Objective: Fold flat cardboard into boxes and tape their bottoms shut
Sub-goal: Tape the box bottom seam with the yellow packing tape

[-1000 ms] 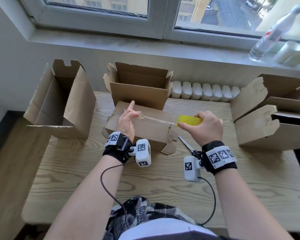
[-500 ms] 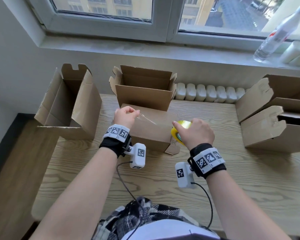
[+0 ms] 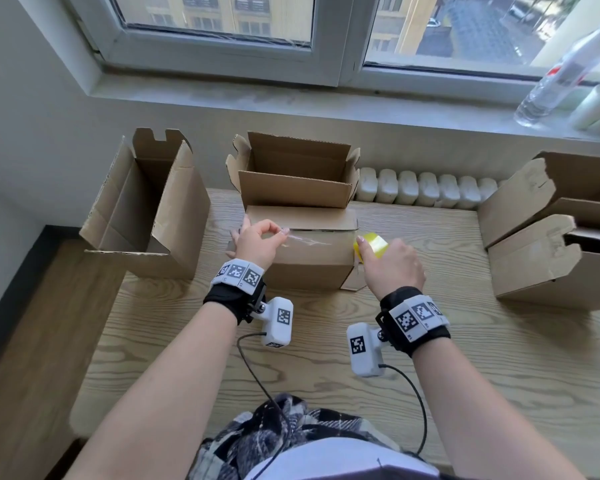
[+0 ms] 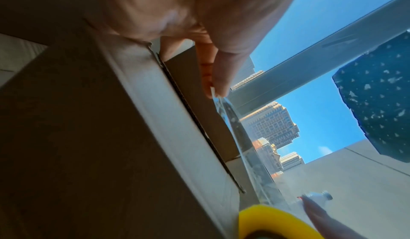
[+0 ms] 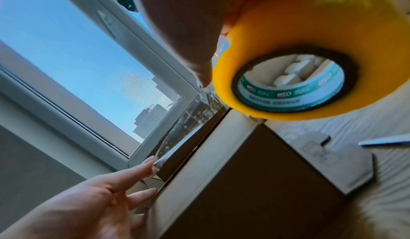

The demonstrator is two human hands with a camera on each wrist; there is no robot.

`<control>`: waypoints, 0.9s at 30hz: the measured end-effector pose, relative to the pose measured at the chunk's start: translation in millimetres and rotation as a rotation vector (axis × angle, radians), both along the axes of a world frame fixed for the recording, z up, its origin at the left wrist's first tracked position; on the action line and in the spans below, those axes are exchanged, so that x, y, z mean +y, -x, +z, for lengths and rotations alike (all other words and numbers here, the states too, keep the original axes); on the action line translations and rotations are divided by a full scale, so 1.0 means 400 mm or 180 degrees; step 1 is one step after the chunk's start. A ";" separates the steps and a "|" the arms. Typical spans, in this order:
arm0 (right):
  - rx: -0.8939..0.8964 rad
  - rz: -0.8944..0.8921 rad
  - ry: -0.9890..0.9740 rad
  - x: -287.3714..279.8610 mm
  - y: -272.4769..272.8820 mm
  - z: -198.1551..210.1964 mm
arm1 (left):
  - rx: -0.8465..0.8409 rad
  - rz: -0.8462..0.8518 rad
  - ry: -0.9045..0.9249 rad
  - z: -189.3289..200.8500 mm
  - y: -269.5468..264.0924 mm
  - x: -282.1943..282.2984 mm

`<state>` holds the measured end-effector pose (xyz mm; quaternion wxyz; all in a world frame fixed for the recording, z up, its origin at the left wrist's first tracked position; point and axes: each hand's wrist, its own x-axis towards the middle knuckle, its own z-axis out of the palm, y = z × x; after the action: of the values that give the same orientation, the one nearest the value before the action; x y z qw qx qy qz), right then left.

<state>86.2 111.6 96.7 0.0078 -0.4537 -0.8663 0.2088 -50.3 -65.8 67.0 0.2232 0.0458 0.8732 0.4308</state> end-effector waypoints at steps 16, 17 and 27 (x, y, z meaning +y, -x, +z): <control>0.0059 0.0182 0.0242 0.021 -0.009 -0.016 | 0.0130 0.0122 0.0361 -0.027 -0.034 0.063; 0.0095 0.0137 0.0257 0.024 -0.008 -0.017 | 0.0146 0.0133 0.0414 -0.028 -0.037 0.065; 0.0338 -0.0482 0.0323 0.033 0.059 -0.006 | 0.0033 0.0159 0.0440 -0.001 -0.041 0.117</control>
<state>62.5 124.9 94.5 0.0465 -0.5060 -0.8162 0.2750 -34.0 -18.9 66.7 0.2106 0.0107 0.9029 0.3746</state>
